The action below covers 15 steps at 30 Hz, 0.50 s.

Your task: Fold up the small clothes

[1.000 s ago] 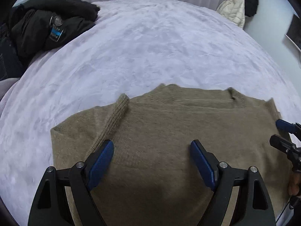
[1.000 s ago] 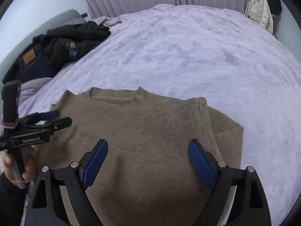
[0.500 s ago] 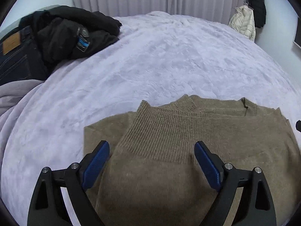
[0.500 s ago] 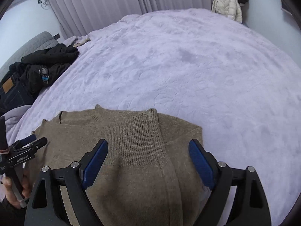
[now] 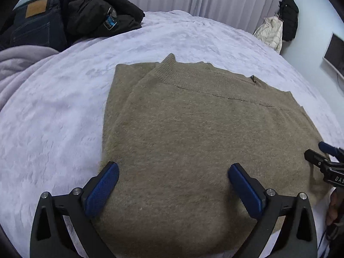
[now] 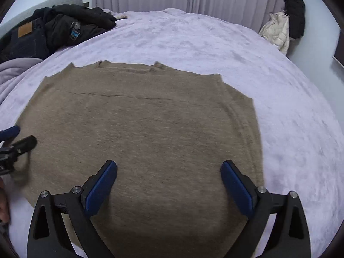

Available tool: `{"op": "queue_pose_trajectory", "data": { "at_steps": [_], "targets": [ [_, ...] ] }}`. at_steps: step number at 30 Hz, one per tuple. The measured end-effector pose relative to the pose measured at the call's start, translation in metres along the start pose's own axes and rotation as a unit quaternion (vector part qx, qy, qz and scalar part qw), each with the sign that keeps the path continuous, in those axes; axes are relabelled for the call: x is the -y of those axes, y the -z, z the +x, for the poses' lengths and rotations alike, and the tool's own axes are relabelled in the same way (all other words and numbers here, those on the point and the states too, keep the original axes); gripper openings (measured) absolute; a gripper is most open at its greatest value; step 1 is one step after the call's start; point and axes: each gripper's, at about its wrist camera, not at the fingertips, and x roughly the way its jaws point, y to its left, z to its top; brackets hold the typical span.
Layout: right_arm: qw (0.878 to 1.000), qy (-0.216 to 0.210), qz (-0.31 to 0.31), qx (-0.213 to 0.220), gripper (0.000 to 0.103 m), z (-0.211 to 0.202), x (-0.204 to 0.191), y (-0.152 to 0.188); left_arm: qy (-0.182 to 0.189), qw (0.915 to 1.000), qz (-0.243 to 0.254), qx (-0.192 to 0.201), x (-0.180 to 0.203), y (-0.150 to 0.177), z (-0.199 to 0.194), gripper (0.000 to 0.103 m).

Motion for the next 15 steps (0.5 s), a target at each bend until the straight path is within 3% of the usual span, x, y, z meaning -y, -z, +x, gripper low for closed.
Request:
{"op": "queue_pose_trajectory", "data": {
  "at_steps": [2, 4, 6, 8, 10, 12, 14, 15],
  "targets": [
    [0.999, -0.016, 0.043, -0.002, 0.098, -0.004, 0.025, 0.009, 0.001, 1.0, 0.001, 0.007, -0.002, 0.007, -0.004, 0.103],
    [0.997, -0.037, 0.068, 0.0, 0.098, -0.012, 0.039, 0.017, -0.034, 0.9993, 0.013, 0.009, 0.005, 0.012, -0.011, 0.103],
    [0.997, -0.018, 0.07, -0.01, 0.099, -0.022, 0.036, 0.019, -0.055, 0.9981, 0.023, 0.014, 0.016, 0.017, -0.024, 0.103],
    [0.998, 0.01, 0.062, -0.008, 0.099, -0.036, 0.022, 0.023, -0.009, 0.999, 0.037, 0.024, 0.03, 0.025, -0.038, 0.103],
    [0.999, -0.02, 0.031, 0.004, 0.099, -0.052, -0.004, 0.032, 0.01, 0.998, 0.056, 0.028, 0.047, 0.032, -0.044, 0.103],
    [0.999, -0.042, -0.016, 0.011, 0.1, -0.059, -0.032, 0.041, 0.0, 0.9962, 0.084, 0.022, 0.061, 0.039, -0.037, 0.103],
    [0.996, -0.028, -0.081, 0.004, 0.1, -0.053, -0.066, 0.05, -0.032, 0.9952, 0.093, 0.002, 0.064, 0.043, -0.021, 0.103],
    [0.995, -0.013, -0.101, -0.002, 0.1, -0.047, -0.075, 0.055, -0.031, 0.996, 0.083, -0.008, 0.059, 0.044, -0.014, 0.103]
  ]
}}
